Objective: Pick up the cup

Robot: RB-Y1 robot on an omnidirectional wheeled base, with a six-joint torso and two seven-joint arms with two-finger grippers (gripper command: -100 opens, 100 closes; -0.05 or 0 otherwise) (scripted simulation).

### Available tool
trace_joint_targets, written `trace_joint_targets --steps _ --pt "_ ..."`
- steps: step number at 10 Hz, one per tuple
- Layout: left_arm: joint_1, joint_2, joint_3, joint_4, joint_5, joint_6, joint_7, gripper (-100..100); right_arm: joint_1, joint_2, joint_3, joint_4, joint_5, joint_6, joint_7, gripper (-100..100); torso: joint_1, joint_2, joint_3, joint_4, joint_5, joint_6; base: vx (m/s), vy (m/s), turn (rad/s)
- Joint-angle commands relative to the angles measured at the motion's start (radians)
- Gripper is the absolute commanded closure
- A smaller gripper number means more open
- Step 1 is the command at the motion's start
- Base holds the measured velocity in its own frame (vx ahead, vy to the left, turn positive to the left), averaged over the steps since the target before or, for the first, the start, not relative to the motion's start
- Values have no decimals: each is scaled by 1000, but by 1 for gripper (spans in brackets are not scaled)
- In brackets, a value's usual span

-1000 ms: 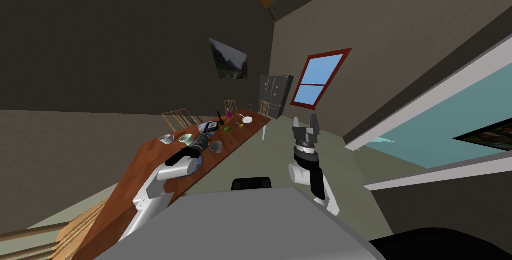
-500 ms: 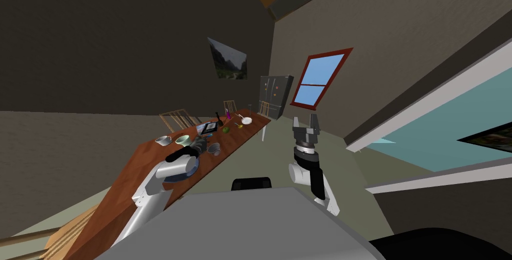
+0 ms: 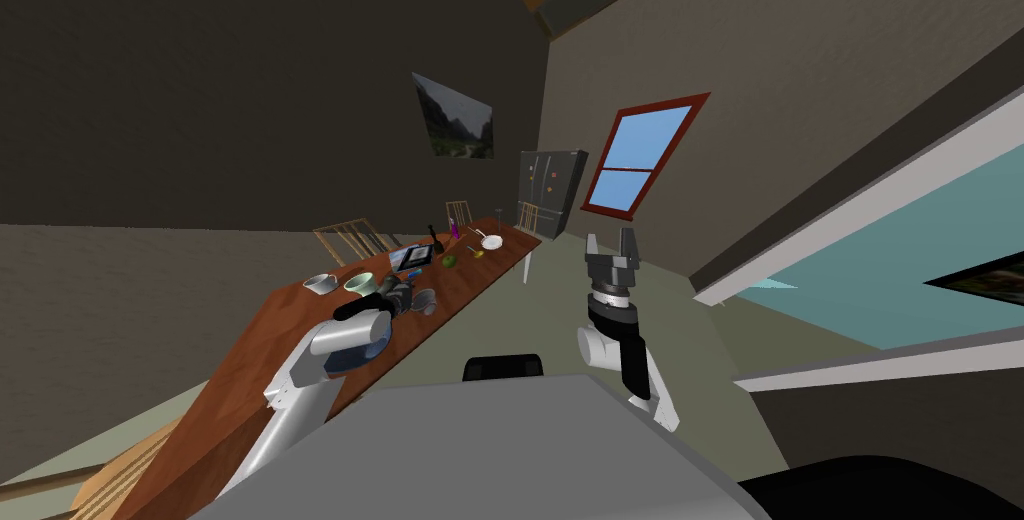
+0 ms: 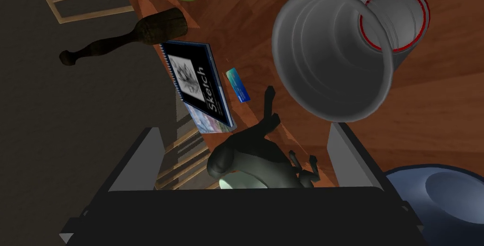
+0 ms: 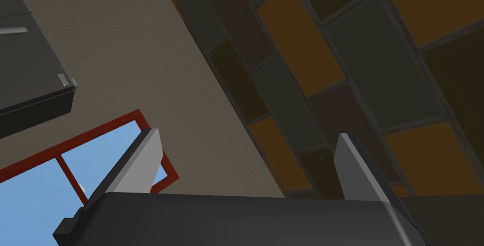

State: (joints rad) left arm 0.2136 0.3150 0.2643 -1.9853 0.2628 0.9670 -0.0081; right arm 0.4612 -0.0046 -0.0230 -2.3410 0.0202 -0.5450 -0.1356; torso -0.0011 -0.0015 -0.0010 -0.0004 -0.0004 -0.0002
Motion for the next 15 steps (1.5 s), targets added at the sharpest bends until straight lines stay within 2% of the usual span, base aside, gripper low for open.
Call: trace_joint_targets --steps 1,7,8,9,10,11,14,15 --pt "-3 2 5 2 5 49 1 -100 0 0 0 0 0 0 0 0 0 0 0 0 0 0 34 -24 8" --pt "-26 7 29 40 29 208 1 -100 0 0 0 0 0 0 0 0 0 -1 -1 0 0 0 47 -27 9" --pt "-32 8 35 52 37 247 0 -100 0 0 0 0 0 0 0 0 0 -1 0 0 0 0 40 -24 11" --pt "-32 8 35 52 37 255 0 -100 0 0 0 0 0 0 0 0 0 -1 0 0 0 0 37 -21 12" --pt "-37 10 40 63 44 292 -1 -100 0 0 0 0 0 0 0 0 0 -1 0 0 0 0 42 -22 15" --pt "-37 10 40 63 44 298 -1 -100 0 0 0 0 0 0 0 0 0 -1 -1 0 0 0 37 -19 9" --pt "-46 15 50 94 61 393 -5 -100 0 0 0 0 0 0 0 0 2 -2 -1 -1 0 0 65 3 21" --pt "-46 15 50 94 61 401 -5 -100 0 0 0 0 0 0 0 0 2 -3 -2 -1 0 0 55 0 6"
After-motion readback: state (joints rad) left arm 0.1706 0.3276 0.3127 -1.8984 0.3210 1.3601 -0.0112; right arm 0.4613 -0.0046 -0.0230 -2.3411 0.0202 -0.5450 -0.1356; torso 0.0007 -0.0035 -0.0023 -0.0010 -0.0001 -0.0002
